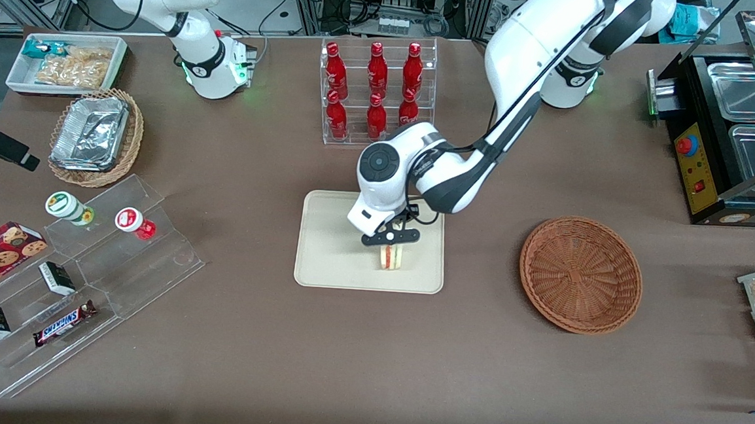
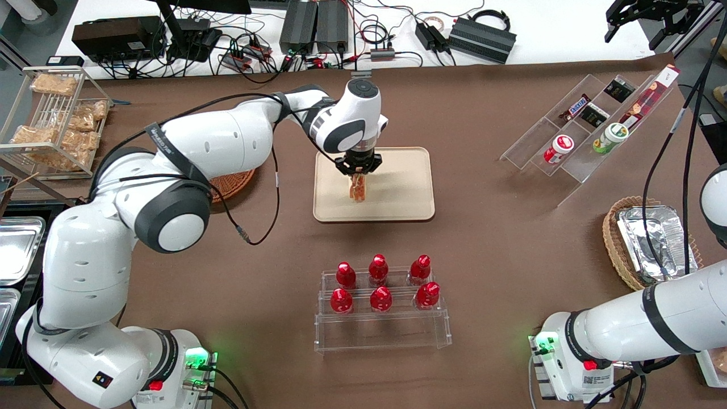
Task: Place sandwich from basket to tray
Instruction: 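Lower the sandwich onto the tray and open the left gripper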
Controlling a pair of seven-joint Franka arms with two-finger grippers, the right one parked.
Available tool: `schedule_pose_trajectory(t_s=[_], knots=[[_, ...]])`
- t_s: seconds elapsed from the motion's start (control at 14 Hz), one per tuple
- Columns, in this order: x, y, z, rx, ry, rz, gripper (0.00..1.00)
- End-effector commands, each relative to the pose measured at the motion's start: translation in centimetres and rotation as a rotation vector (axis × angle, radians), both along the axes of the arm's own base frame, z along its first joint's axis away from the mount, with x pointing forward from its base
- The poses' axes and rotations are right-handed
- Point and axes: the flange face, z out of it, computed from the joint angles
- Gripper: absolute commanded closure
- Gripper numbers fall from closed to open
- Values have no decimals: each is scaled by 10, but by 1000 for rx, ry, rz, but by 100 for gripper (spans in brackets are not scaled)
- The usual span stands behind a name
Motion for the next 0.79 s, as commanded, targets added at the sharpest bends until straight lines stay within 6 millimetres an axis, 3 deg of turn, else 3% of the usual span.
schedule_pose_trajectory(t_s=[0.0, 0.21, 0.36, 0.5, 0.57, 0.71], knots=[[9, -8, 5, 13, -24, 29, 0], [21, -8, 28, -10, -60, 72, 0], [42, 6, 63, -18, -112, 123, 0], [47, 22, 103, 6, -126, 134, 0], [50, 37, 131, 18, -132, 147, 0], [67, 91, 171, 47, -122, 191, 0]])
